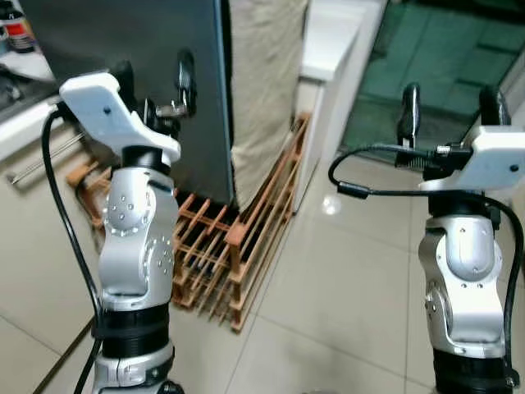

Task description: Restocking fridge

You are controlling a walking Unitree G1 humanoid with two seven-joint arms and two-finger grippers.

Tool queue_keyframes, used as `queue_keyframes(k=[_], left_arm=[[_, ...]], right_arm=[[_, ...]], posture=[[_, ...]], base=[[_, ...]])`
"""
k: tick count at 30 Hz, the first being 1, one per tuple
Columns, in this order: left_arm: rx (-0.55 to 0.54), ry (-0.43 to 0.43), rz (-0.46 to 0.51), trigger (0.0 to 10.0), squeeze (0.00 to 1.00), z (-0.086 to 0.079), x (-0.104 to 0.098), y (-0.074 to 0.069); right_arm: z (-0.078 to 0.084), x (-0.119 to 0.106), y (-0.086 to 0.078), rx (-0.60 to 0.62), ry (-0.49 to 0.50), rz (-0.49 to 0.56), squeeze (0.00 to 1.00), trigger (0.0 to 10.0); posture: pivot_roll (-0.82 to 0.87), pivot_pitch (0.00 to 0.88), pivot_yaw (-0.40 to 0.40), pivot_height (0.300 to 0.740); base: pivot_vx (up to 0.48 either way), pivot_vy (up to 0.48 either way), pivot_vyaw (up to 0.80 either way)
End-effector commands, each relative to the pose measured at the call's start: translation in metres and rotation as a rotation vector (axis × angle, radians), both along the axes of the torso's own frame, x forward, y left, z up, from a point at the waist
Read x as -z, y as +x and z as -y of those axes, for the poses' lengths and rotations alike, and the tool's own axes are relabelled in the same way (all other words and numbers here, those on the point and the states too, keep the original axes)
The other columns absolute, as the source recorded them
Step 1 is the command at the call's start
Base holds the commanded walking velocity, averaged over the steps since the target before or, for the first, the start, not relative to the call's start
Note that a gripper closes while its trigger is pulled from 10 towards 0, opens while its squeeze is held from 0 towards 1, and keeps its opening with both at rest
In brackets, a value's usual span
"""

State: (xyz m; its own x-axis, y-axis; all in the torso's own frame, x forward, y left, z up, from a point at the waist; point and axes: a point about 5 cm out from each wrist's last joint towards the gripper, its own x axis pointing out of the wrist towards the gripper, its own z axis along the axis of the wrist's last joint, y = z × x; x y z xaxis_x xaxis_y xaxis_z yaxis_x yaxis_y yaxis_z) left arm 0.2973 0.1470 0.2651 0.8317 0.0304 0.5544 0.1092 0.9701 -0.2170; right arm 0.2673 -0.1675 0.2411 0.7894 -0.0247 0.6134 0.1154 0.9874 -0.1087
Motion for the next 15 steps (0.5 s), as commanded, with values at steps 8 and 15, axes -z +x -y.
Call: queue_keyframes(k=[8,15], left_arm=[[-0.025,-0.028,0.024,10.0,0.00,-0.0016,-0.0057,0.0007],[-0.058,-0.026,-0.010,10.0,0.00,-0.0048,-0.0005,0.0030]], right_arm=[[0.0012,-0.0031,0.0009,0.001,-0.014,0.007,0.00,10.0],[-0.0018,0.0004,0.0022,-0.014,-0.019,-0.015,0.00,10.0]], posture=[[-0.10,0.000,-0.009,0.740],[-0.10,0.000,-0.011,0.740]], base=[[0.354,0.220,0.00],[0.000,0.000,-0.07]])
